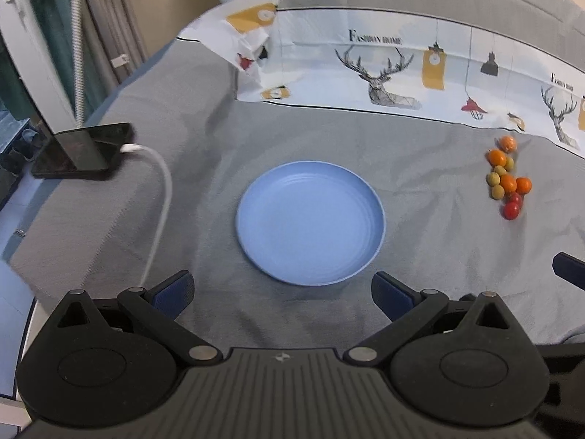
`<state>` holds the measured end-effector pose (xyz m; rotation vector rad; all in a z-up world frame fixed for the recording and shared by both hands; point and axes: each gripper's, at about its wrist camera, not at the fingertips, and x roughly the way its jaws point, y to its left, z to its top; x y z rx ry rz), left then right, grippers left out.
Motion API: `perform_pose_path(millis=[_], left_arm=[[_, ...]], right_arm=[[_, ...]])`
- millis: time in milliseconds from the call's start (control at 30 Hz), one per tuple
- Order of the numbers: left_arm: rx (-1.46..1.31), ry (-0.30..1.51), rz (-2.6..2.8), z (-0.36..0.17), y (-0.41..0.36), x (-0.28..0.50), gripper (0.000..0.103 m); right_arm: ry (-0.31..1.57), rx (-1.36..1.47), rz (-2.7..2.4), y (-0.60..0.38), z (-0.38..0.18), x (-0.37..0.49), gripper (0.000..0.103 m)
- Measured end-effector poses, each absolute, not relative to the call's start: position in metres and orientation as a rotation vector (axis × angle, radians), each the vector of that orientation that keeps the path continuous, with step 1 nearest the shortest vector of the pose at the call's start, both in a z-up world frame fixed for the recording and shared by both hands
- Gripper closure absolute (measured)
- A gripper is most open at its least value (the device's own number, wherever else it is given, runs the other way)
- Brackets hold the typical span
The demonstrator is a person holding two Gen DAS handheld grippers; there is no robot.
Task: Organize fruits
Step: 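Reach the right tool to an orange while the left tool reaches a yellow lemon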
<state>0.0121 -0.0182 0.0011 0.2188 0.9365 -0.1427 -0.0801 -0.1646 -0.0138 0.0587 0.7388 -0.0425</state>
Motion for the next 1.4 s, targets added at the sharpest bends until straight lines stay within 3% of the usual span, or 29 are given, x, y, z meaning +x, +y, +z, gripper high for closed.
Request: perform_pose_path(millis=[267, 667, 967, 1400], left_arm=[[0.308, 0.966, -0.236, -0.022, -0.097, 0.049, 0.0], [0.426, 1.014, -0.36, -0.105, -0.245, 0.131, 0.0], [0.481, 1.09, -0.435, -0.16, -0.314, 0.159, 0.0], [0.435, 1.134, -0.542, -0.187, -0.37, 0.177, 0.0]], right_arm=[[0.742, 0.201, -0.243, -0.25, -0.053, -0.051, 0.0], [0.769, 0.198, -0.572, -0.444, -0.141, 0.038, 0.0], [0.796, 0.177, -0.51, -0.467, -0.201, 0.091, 0.001], [0.757, 0.236, -0.608, -0.517, -0.209, 0.071, 0.001]])
